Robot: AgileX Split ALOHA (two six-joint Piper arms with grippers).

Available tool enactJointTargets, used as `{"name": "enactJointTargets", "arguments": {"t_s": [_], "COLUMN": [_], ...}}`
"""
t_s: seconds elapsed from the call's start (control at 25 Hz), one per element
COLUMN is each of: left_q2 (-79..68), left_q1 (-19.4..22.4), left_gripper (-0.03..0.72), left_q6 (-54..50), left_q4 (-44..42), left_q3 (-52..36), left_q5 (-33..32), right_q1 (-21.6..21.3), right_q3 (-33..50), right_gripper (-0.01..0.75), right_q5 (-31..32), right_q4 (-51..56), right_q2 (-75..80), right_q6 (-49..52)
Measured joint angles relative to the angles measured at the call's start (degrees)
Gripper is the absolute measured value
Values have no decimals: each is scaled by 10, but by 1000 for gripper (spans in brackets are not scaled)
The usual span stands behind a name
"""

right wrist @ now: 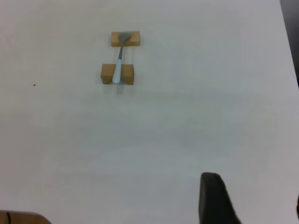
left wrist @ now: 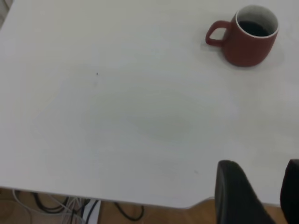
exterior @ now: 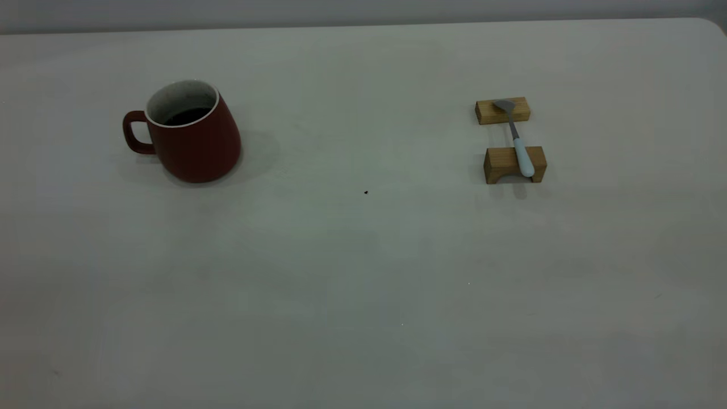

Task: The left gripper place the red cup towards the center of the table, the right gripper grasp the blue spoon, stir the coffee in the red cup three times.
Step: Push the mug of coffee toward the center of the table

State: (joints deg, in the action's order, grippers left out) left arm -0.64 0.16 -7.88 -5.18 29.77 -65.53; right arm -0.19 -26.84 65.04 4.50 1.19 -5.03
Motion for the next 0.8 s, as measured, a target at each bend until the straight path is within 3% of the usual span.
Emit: {"name": "enactJointTargets", "arguments": {"t_s": [0.16, 0.56, 0.64, 0.8], "left_q2": [-97, -474, -556, -699], "left_q1": [0, 0, 0, 0], "left_gripper": [318, 329, 376, 565], "left_q6": [1, 65, 107, 203], "left_q4": [-22, -64, -64, -51], "left_q3": [39, 155, 183, 244], "left_q5": [18, 146, 166, 183], "right_q1": [0, 0, 0, 0], "right_q3": [0, 0, 0, 0], "right_gripper": [456, 456, 456, 456], "right_q5": [0, 0, 0, 0], "right_q4": [0, 0, 0, 0], "right_q2": [0, 0, 0, 0], "right_q6": [0, 0, 0, 0]}}
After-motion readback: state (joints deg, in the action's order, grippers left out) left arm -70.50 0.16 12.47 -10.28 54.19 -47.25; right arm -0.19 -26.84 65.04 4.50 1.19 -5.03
